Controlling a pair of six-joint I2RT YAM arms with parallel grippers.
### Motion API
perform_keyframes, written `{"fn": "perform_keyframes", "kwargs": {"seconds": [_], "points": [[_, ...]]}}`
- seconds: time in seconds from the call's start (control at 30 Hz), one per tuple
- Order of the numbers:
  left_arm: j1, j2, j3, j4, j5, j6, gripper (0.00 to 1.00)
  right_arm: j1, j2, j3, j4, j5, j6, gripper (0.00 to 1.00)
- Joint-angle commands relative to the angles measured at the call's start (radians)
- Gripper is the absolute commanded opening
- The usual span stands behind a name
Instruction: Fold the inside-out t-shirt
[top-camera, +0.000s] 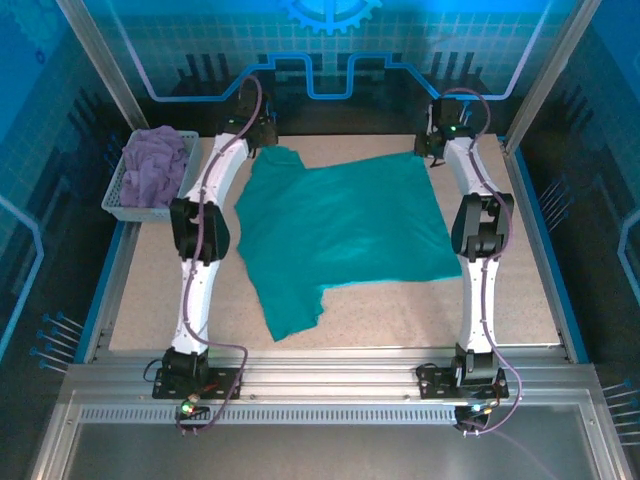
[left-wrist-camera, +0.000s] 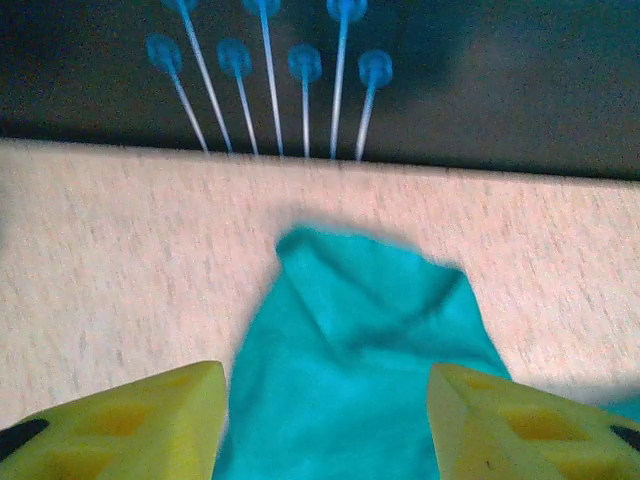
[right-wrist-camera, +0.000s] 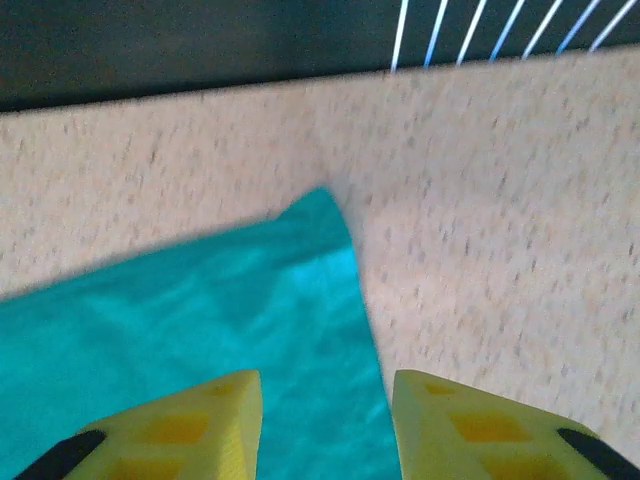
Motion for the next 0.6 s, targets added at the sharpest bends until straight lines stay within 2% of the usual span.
{"fn": "perform_keyframes", "kwargs": {"seconds": [0.0,0.07,0.13,0.23,0.4,0.57], "points": [[-0.003,-0.372,-0.412,0.166,0.191,-0.184,0.59,0.035,-0.264,-0.224,-0.045,0.008,0.014,0.41],[-0.012,-0.576,-0.766,0.388,0.293,-0.303,0.63,0.039,-0.416,-0.464,-0.021,-0.015,0.042,0.44],[-0.026,-0.713,-1.015,0.524,0.379,-0.392,0.66,0.036,-0.550,-0.679,0.018,-0.053,0.083,0.46],[-0.080,-0.841,-1.243,0.549,0.460,-0.435,0.67,0.018,-0.696,-0.914,0.018,-0.136,0.123,0.49],[-0.229,-0.941,-1.466,0.506,0.436,-0.406,0.67,-0.049,-0.843,-1.156,-0.024,-0.070,0.166,0.50],[-0.241,-0.923,-1.528,0.564,0.481,-0.435,0.67,-0.192,-0.923,-1.295,-0.030,-0.128,0.202,0.49]]}}
